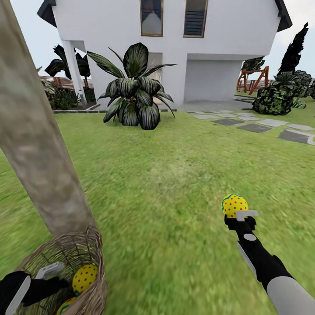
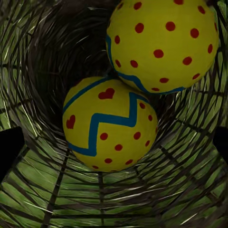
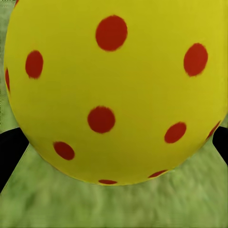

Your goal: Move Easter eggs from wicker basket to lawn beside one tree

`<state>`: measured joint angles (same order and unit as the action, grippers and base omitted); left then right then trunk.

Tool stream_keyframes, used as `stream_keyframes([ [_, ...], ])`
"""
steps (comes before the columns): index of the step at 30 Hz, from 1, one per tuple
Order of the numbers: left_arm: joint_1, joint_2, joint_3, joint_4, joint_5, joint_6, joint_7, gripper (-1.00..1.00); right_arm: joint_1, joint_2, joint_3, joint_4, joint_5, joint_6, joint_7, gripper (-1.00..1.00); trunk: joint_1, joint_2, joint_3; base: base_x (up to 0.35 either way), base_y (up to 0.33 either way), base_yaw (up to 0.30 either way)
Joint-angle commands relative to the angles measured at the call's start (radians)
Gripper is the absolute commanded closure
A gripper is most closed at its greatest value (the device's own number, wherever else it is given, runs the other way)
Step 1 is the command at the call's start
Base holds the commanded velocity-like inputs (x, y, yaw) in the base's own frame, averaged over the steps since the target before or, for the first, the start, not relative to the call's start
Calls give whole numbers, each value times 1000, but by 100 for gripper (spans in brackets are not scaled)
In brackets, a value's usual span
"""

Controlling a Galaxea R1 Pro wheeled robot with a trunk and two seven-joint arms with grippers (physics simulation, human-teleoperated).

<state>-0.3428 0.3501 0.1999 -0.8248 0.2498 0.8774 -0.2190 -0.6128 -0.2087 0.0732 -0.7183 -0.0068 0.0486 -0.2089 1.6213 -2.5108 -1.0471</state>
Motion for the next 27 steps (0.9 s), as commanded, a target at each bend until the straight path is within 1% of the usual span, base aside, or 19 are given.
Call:
stream_keyframes([
  [1, -1, 0, 3, -1, -4, 5, -7, -100, -1, -1, 7, -1, -1, 5, -9, 100, 0, 0, -1, 289, 90, 0],
  [4, -1, -1, 3, 0, -4, 5, -7, -100, -1, -1, 7, -1, -1, 5, -9, 100, 0, 0, -1, 282, 89, 0],
  [7, 0, -2, 3, 0, -5, 4, -6, -100, -1, -1, 8, -1, -1, 5, -9, 100, 0, 0, -1, 49, 14, 0],
  [23, -1, -2, 3, -2, -2, 2, -3, -100, 0, -1, 8, -1, 0, 4, -9, 100, 7, -4, -63, 1, 0, 0],
  [24, -1, -1, 3, -3, 1, 2, -4, -100, 0, -1, 8, -1, 0, 4, -9, 100, 8, -4, -67, 0, 0, 0],
  [26, -1, 0, 3, -3, 27, 2, -5, -100, 0, 0, 8, -1, 1, 4, -9, 100, 9, -5, -74, 0, 0, 0],
  [27, 0, 0, 3, -3, 34, 2, -5, -100, 0, 1, 8, -1, 1, 4, -9, 100, 9, -5, -78, 0, 0, 0],
])
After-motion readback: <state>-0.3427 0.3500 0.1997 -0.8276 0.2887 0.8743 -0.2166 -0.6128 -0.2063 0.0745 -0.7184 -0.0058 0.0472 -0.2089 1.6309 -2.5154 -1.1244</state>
